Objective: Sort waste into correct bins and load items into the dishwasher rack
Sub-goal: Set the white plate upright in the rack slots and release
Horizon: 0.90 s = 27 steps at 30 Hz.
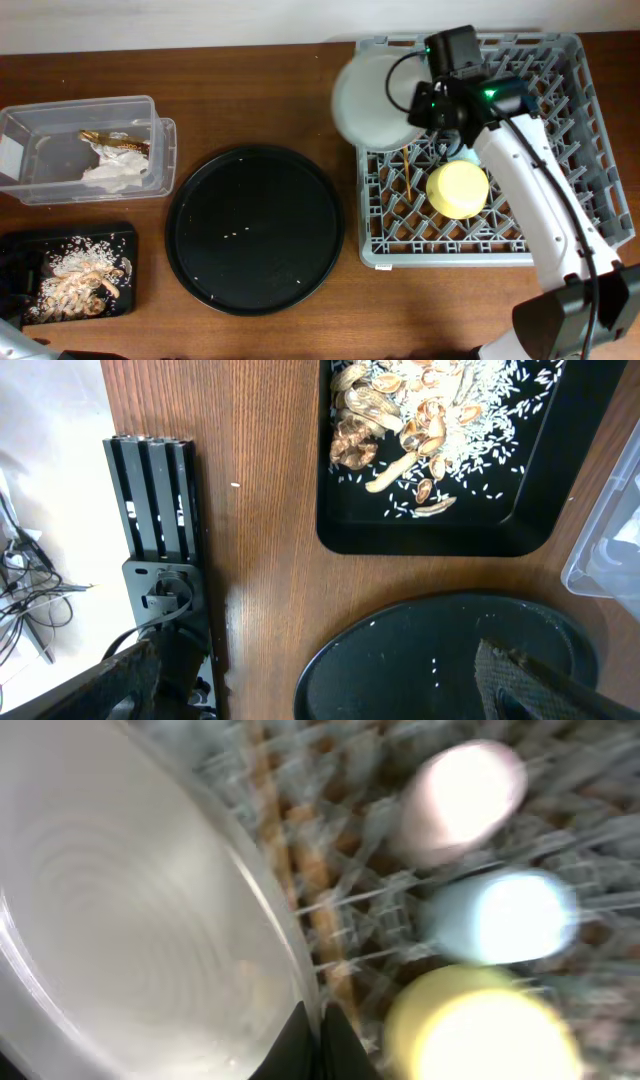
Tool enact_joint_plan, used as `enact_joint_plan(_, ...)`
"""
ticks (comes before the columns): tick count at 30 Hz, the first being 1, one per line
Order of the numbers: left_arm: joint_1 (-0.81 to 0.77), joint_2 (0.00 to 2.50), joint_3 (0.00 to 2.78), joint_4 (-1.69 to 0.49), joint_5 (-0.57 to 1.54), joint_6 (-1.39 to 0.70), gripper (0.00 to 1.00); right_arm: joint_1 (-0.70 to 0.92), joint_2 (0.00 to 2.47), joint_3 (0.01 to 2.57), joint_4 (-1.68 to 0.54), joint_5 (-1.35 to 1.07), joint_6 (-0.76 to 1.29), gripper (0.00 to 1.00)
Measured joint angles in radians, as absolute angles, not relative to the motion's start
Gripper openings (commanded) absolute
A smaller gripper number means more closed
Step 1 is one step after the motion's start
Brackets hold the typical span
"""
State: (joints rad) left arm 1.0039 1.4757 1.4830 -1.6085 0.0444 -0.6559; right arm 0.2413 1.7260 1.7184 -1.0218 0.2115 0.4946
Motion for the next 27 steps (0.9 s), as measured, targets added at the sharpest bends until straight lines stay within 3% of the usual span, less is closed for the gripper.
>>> enact_joint_plan(5, 1.004, 1.476, 1.483, -1.608, 0.044, -0.656, 0.99, 0.245, 1.803, 1.718, -0.987, 0.662, 0.498, 0.04)
enact_joint_plan(13, 1.004, 1.476, 1.483, -1.608, 0.044, -0.656, 0.99, 0.328, 1.931, 1.719, -0.952, 0.803, 0.527, 0.07)
enact_joint_plan(14, 1.004, 1.476, 1.483, -1.608, 0.044, -0.656, 0.99, 0.364, 1.931, 1.719, -0.947, 0.813, 0.526, 0.28)
enact_joint_plan(15, 1.004, 1.476, 1.483, -1.608, 0.044, -0.656, 0.99, 0.393, 1.931, 1.721, -0.952, 0.817, 0.524, 0.37)
enact_joint_plan(16, 1.004, 1.476, 1.483, -1.608, 0.044, -0.656, 0.99, 0.457, 1.931, 1.744, -0.985, 0.809, 0.527, 0.79)
enact_joint_plan(17, 1.004, 1.476, 1.483, -1.608, 0.044, -0.656, 0.99, 0.492, 1.931, 1.764, -1.004, 0.806, 0.519, 0.99)
enact_joint_plan(21, 1.004, 1.476, 1.483, -1.608, 0.044, -0.656, 0.99, 0.583, 1.881, 1.991, -1.321, 0.702, 0.522, 0.98)
enact_joint_plan(27, 1.004, 1.476, 1.483, -1.608, 0.044, -0.656, 0.99, 0.579, 1.626, 2.011, -1.693, 0.49, 0.551, 0.98)
